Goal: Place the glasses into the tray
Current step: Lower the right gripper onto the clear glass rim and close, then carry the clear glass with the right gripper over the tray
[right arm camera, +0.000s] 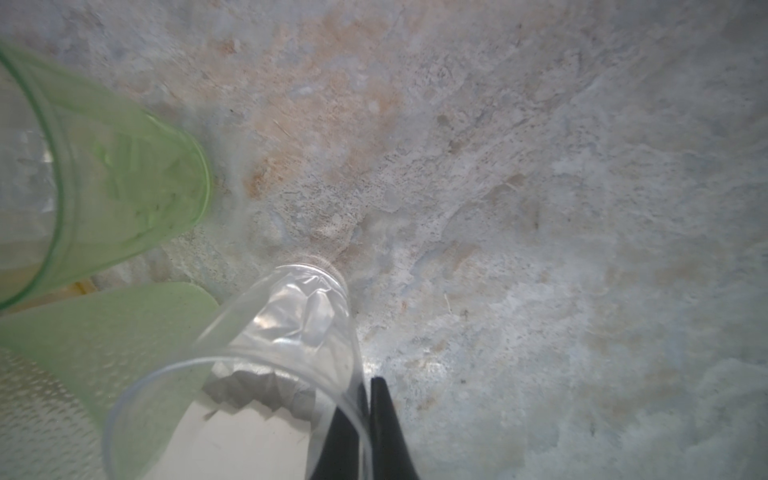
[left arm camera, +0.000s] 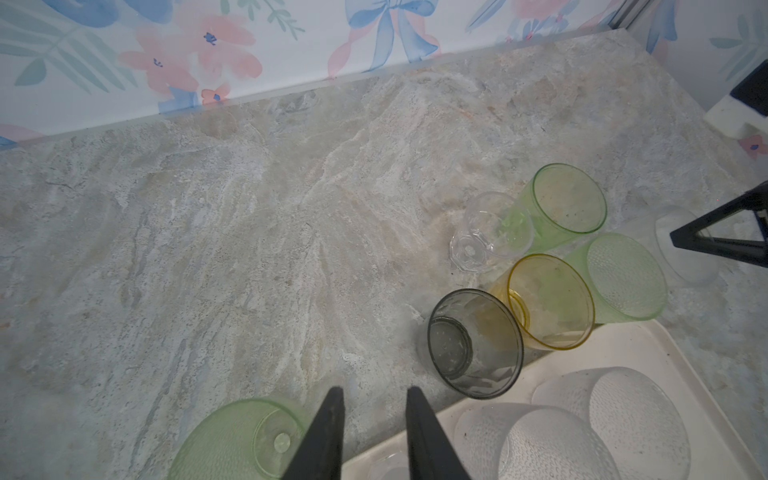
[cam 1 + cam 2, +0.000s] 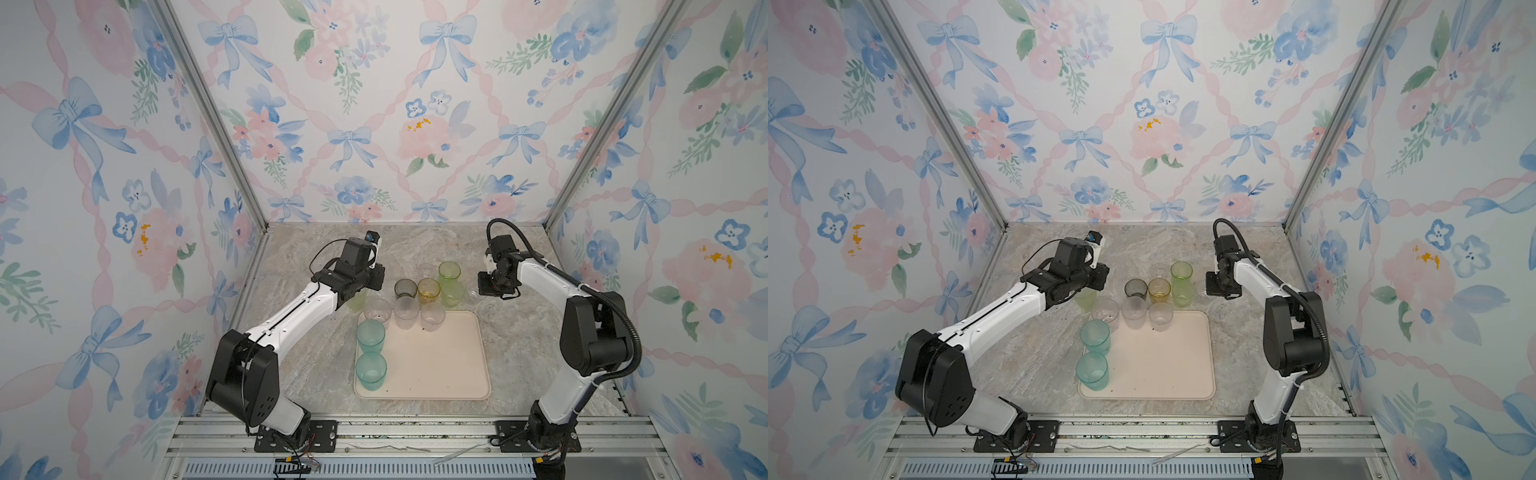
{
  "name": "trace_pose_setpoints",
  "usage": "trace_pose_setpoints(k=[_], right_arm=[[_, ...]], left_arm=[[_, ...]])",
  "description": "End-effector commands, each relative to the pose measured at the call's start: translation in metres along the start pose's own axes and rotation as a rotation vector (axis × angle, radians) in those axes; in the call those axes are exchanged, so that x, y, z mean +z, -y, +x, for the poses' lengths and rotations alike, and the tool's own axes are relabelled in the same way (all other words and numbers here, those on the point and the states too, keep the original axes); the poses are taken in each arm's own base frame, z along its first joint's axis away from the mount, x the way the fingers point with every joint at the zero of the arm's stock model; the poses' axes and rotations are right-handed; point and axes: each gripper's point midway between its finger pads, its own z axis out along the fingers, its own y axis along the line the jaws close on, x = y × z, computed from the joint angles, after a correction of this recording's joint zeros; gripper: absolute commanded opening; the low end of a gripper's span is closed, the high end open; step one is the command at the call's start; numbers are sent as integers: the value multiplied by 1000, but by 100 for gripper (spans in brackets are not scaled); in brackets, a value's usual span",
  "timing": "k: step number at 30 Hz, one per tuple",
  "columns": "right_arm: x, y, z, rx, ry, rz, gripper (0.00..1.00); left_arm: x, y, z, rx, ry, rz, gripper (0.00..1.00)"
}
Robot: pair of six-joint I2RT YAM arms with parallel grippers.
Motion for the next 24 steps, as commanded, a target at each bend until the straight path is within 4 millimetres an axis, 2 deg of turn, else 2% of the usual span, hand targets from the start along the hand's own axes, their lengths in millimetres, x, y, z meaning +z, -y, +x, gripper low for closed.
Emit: trace_pose_setpoints(k=[1, 7, 13, 18, 24], right_arm=[[-5, 6, -7, 14, 16, 12, 2], [-23, 11, -9, 16, 61, 27, 0], [-64, 12, -8, 6, 134, 27, 0], [-93, 2, 3, -42, 159, 24, 0], [-114, -13, 27, -115, 146, 28, 0]], left_arm=[[7, -3, 13, 6, -39, -4, 29], [4, -8, 13, -3, -29, -21, 29], [-1, -12, 14, -9, -22, -30, 29], [-3, -13, 12, -11, -12, -29, 29], [-9, -13, 7, -12, 5, -27, 29]])
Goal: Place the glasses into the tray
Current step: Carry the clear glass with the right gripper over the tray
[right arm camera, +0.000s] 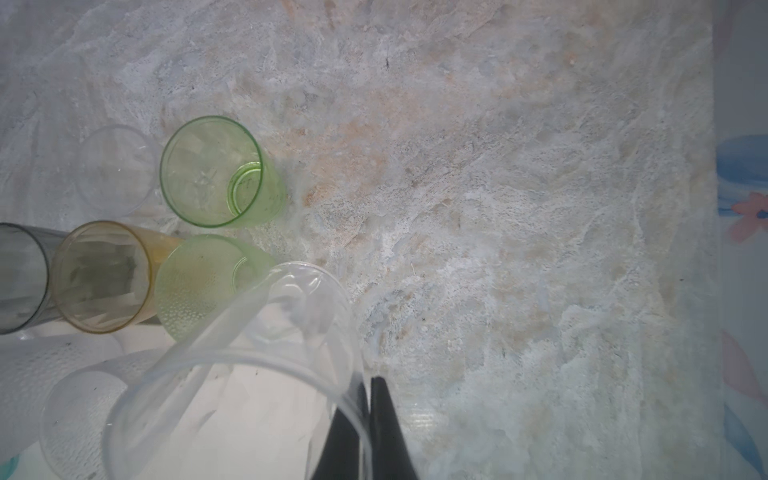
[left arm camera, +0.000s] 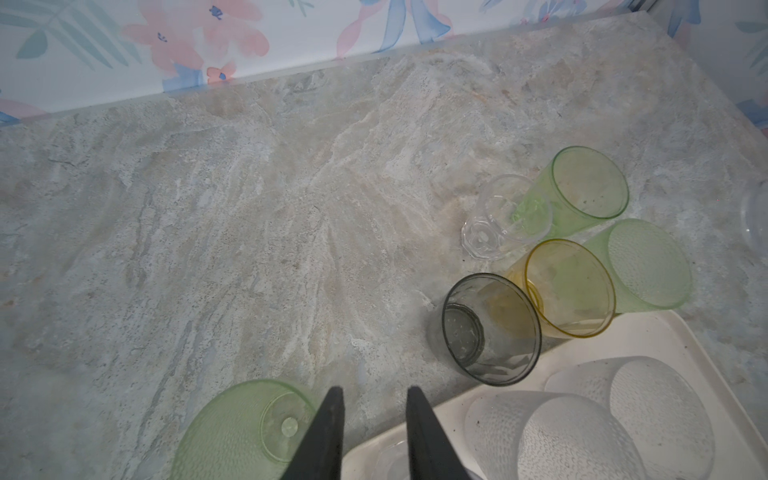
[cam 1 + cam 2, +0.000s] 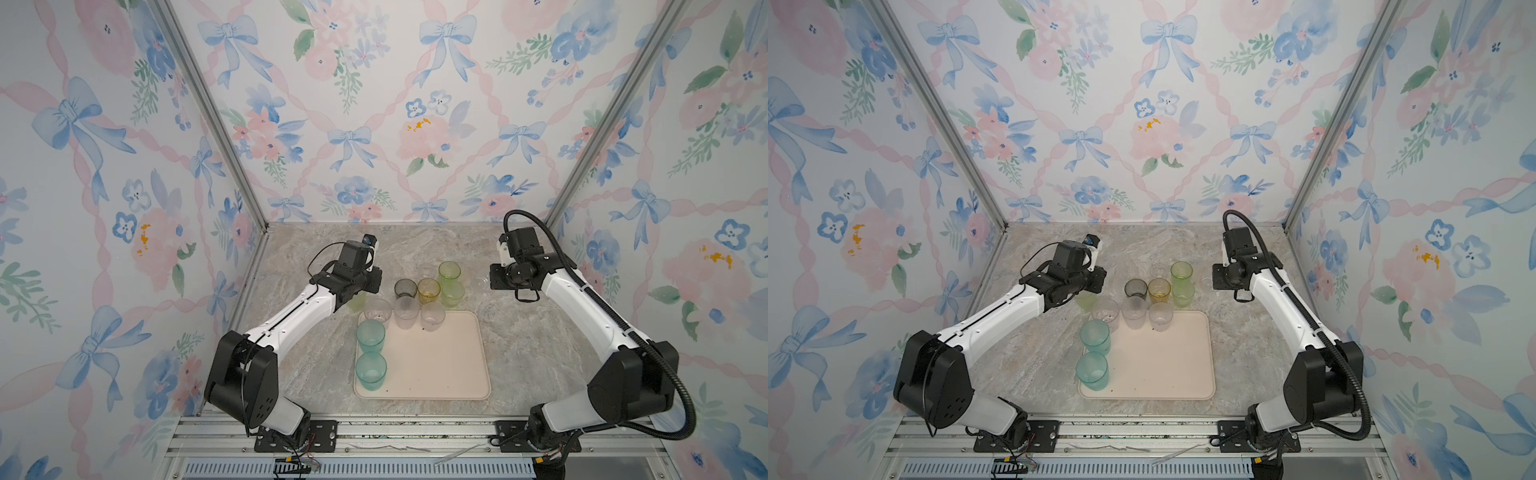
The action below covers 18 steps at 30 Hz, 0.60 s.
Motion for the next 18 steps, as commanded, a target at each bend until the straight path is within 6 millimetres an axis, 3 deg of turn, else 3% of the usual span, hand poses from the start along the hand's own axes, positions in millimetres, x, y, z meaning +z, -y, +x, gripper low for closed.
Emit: trace_pose_setpoints(k=[1, 8, 18], right_arm=[[-12, -7, 27, -67, -66, 16, 0], [-21, -27, 54, -146, -119, 9, 0], [7, -47, 81, -184, -213, -20, 0]], left_arm=[[-10, -5, -5, -4, 26, -12, 29], [-16, -7, -10, -10, 44, -11, 29], [-19, -7, -12, -11, 53, -5, 30]])
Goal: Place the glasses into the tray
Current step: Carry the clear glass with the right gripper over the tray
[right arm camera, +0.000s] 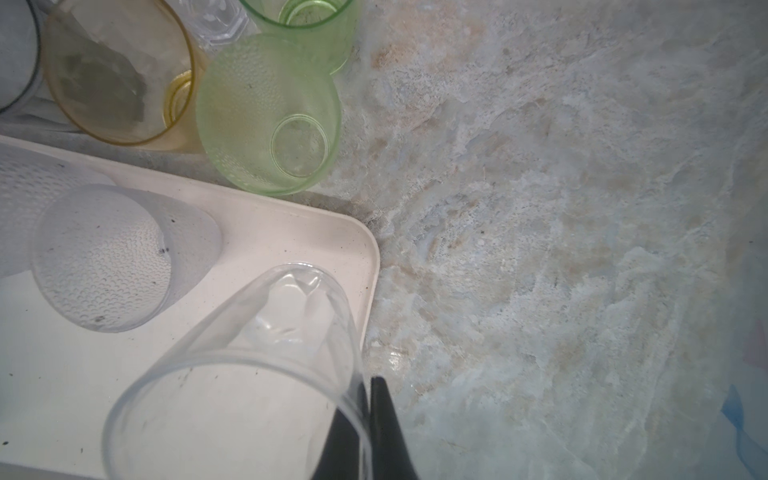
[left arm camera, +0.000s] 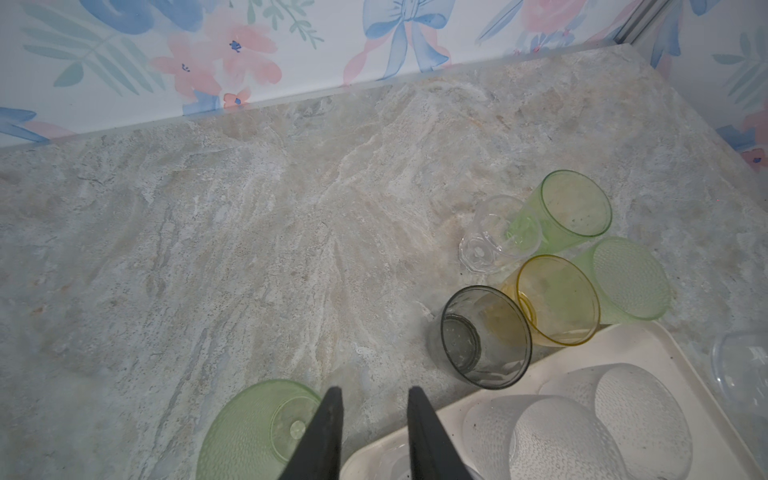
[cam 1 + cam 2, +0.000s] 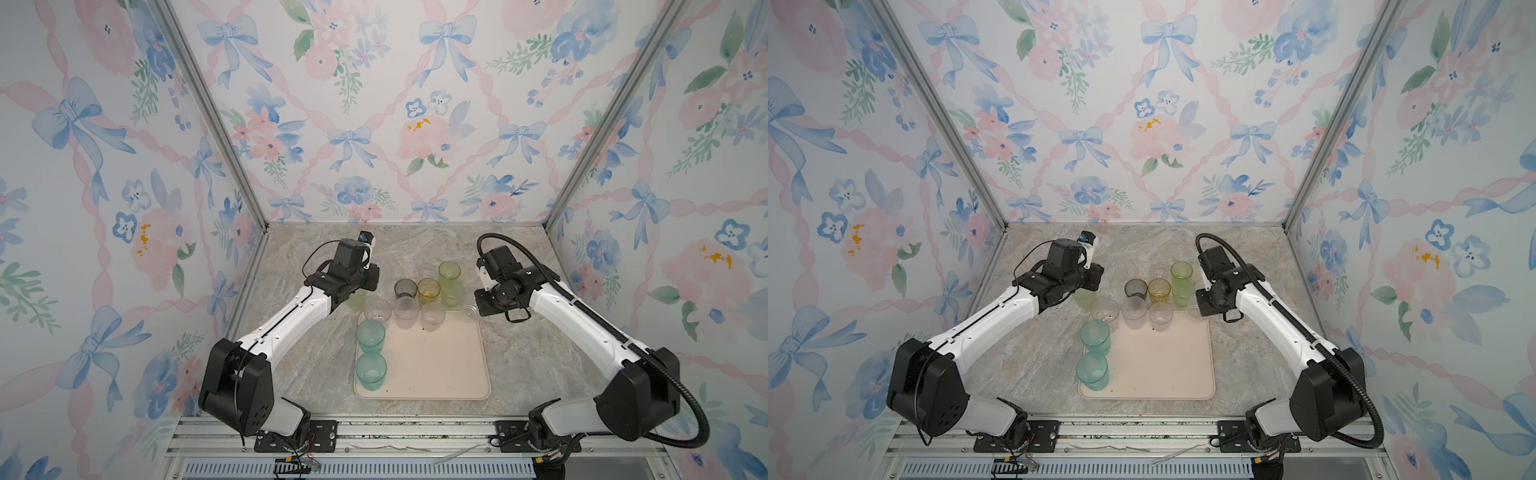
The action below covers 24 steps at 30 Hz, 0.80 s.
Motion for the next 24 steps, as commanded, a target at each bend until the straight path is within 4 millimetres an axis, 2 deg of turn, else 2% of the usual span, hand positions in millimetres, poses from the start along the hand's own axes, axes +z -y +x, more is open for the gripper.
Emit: trace_pose_setpoints(k=[1, 5, 11, 20, 24], right_arm=[[14, -10, 7, -4, -42, -9, 0], [28, -20, 5, -16, -59, -26, 0], [49, -23, 4, -27, -100, -15, 0], [59, -29, -3, -37, -108, -26, 0], [71, -30, -1, -45, -139, -21, 0]], left_arm=[[-7, -3, -1, -4, 13, -3, 30], [-7, -4, 1, -4, 10, -6, 30], [-10, -7, 1, -2, 17, -16, 30], [-9, -12, 5, -9, 7, -24, 31], [-8, -13, 6, -10, 3, -26, 31]])
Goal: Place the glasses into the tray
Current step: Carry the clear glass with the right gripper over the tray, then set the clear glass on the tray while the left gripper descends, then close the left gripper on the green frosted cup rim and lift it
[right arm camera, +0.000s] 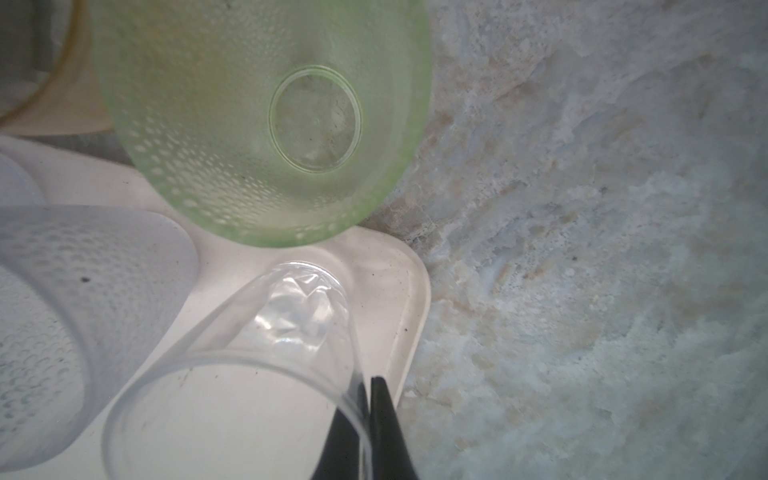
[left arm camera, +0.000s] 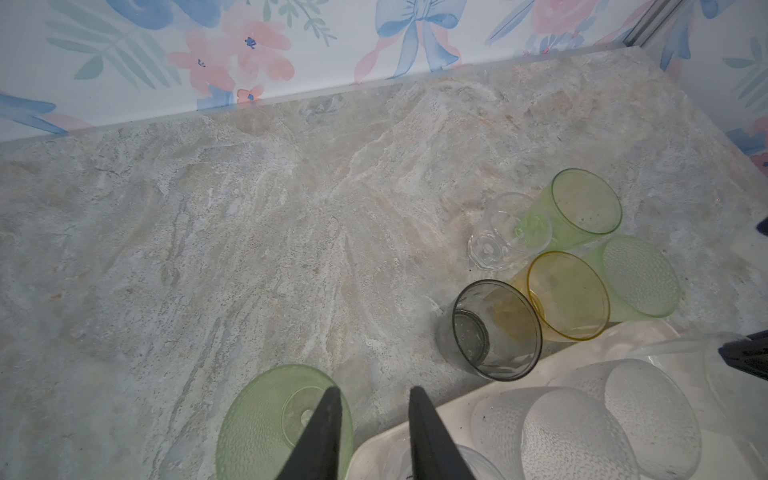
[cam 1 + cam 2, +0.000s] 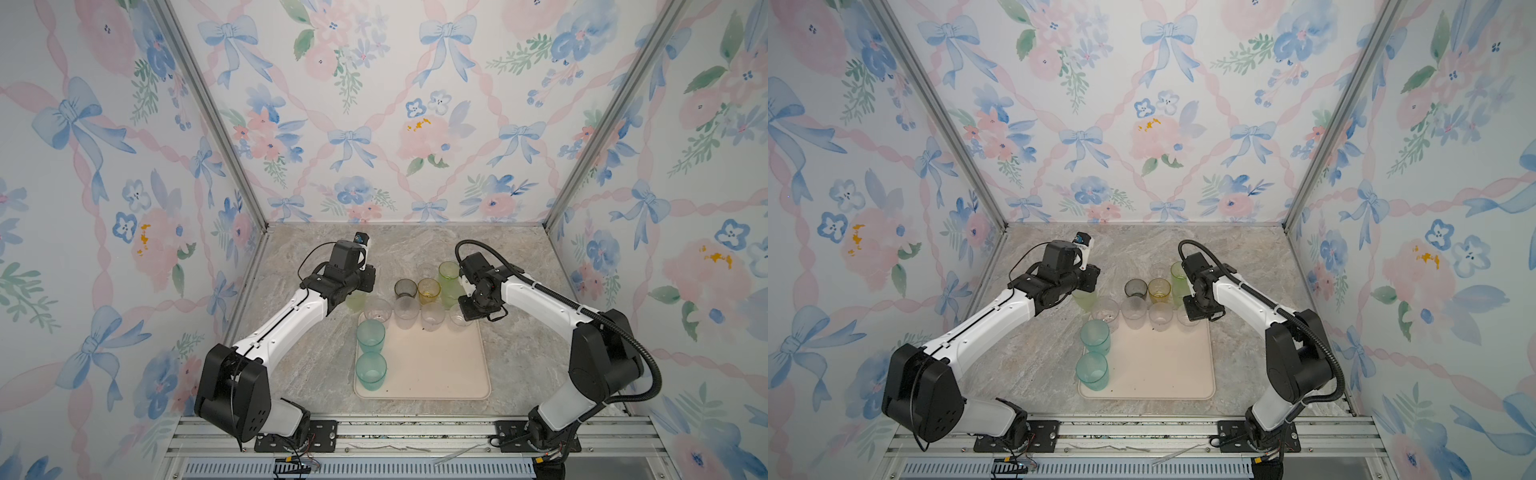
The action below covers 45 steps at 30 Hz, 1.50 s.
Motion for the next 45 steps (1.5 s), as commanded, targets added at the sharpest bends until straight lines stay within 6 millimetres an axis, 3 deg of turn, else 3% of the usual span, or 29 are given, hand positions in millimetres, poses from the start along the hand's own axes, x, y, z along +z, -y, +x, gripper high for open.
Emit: trace_pose_setpoints(k=[1, 15, 20, 31, 37, 45], right_arm=[[4, -7, -7, -12, -3, -9, 0], [9, -6, -11, -13, -3, -7, 2], [7, -6, -11, -14, 1, -8, 14], [-13, -5, -17, -13, 53, -19, 31], [-45, -2, -26, -9, 135, -21, 41], [-105, 14, -40, 21, 312, -7, 49]], left_arm=[[-2, -5, 1, 1, 1, -12, 31], [-4, -8, 2, -2, 3, -21, 32], [-4, -10, 2, -6, 4, -26, 34], [-7, -26, 9, -38, -10, -66, 32], [-7, -37, 16, -61, -35, -93, 31], [-7, -62, 27, -104, -104, -164, 25]])
